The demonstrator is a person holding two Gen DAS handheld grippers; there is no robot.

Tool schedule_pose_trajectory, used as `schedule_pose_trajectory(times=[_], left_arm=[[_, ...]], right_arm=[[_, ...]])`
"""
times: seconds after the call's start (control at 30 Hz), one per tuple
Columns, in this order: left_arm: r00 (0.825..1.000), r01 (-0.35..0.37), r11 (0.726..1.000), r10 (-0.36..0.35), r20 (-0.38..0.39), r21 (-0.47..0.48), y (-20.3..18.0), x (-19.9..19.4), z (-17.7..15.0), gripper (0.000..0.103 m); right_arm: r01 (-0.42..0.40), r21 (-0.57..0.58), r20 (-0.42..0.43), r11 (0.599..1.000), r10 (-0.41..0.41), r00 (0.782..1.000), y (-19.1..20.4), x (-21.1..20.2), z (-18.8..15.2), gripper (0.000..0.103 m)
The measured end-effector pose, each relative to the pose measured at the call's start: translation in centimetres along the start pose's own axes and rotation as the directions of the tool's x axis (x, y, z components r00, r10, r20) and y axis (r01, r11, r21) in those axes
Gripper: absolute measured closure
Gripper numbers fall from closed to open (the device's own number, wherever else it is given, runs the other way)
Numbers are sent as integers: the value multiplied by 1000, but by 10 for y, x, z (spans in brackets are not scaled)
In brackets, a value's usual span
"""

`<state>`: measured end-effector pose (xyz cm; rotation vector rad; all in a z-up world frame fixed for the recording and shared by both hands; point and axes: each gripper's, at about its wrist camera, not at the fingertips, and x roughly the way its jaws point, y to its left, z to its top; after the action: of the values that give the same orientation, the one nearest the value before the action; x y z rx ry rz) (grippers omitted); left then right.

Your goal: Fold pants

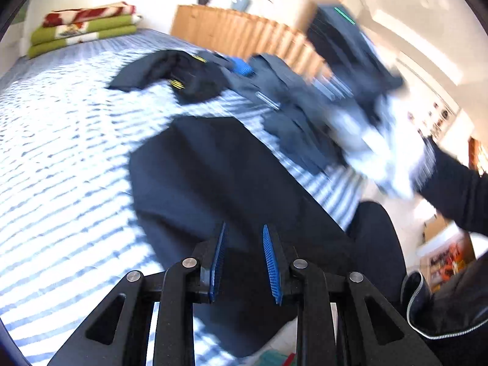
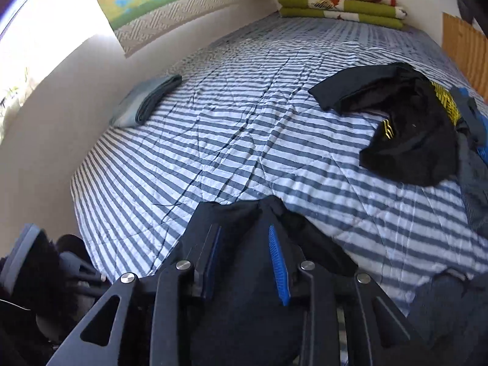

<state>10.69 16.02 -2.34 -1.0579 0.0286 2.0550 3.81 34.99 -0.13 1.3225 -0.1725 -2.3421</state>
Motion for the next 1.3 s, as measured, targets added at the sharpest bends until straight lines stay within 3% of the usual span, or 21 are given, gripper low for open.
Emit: schedule_pose_trajectory(times=[0.17,0.23,0.33,0.4,0.5,0.6,0.77,0.9,1.03,1.17,1.27,1.3], left_arm=[[998,-64,997,64,11,-42,43,21,37,76],[997,-80,995,80,-1,-62,56,42,49,76],[983,-175,983,171,-64,-63,77,81,55,78],[982,-177,982,172,-74,-61,84,91,52,77],[979,-204,973,200,-45,-106,91,77,56,77],[986,-166,974,167,-9,-157,87,47,48,78],[994,-88,995,84,-74,-43,32,25,-1,78],[980,-117,989,131,-152,94,-8,30,-55,77],[985,-112,993,117,-127,39,-8,18,-72,75],[985,-115,993,113,-127,-8,-2,3,-72,72],[985,-123,991,116,-125,-46,5,-8,-67,69],[985,-132,989,124,-123,-64,10,-10,-62,67]], right_arm=[[-51,42,-8,998,51,999,23,-16,-83,74],[-30,13,-26,999,30,999,36,-11,-106,74],[33,5,-80,999,-32,996,36,2,-134,74],[64,4,-69,998,-64,996,30,2,-148,74],[95,-23,-67,995,-96,993,30,-4,-150,75],[95,-7,-37,995,-95,995,30,-21,-145,75],[75,-72,14,995,-74,997,54,-31,-140,75],[98,-182,-41,978,-107,993,73,-14,-153,75],[151,-247,-63,957,-172,983,75,-6,-169,75],[124,-194,-83,973,-143,986,65,-21,-173,75],[114,-68,-36,991,-116,993,44,-41,-166,74],[115,-11,-16,993,-115,993,34,-47,-162,68]])
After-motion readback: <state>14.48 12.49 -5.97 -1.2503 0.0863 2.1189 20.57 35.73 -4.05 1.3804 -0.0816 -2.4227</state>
